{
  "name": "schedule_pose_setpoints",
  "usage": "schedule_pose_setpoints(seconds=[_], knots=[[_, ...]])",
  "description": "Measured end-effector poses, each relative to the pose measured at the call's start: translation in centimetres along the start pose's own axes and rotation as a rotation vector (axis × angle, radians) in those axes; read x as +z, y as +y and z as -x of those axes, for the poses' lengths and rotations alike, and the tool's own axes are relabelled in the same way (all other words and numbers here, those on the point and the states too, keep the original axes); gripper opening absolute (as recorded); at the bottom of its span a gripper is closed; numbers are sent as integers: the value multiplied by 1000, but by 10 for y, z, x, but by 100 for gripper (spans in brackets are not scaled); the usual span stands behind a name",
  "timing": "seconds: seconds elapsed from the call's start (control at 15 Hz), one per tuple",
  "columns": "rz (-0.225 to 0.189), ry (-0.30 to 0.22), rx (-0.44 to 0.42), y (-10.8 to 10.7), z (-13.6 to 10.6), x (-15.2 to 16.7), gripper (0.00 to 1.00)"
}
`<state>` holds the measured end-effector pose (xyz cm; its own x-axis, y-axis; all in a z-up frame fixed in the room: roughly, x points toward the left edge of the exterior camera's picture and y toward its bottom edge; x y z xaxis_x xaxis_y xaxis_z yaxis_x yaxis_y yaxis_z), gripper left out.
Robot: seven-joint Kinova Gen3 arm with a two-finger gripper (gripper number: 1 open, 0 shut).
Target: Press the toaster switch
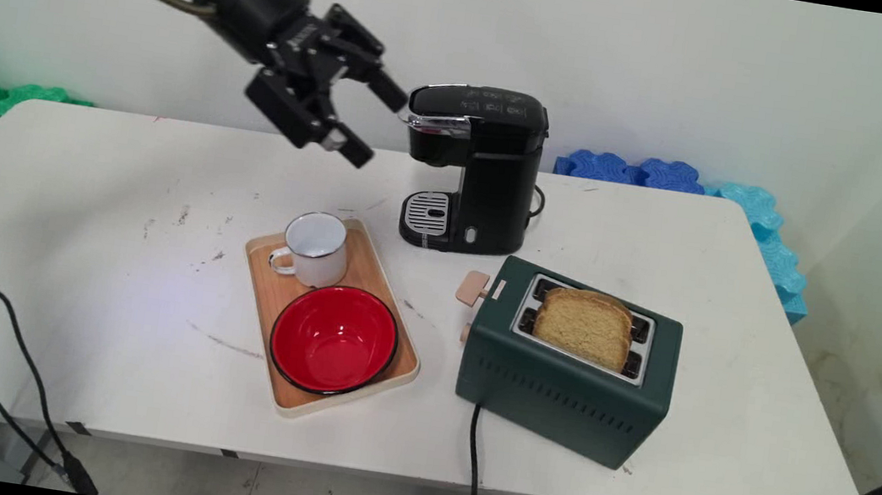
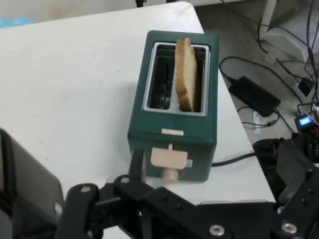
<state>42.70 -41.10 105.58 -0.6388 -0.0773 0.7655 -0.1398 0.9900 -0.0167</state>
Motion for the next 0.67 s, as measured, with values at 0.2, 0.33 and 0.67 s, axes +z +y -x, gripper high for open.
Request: schedule_pose_setpoints(seconds=[0.2, 0.33, 0.67], knots=[[26, -36, 57, -7, -15, 22, 100], [35, -53, 88, -11, -18, 33, 100], [47, -108, 184, -27, -19, 73, 100]])
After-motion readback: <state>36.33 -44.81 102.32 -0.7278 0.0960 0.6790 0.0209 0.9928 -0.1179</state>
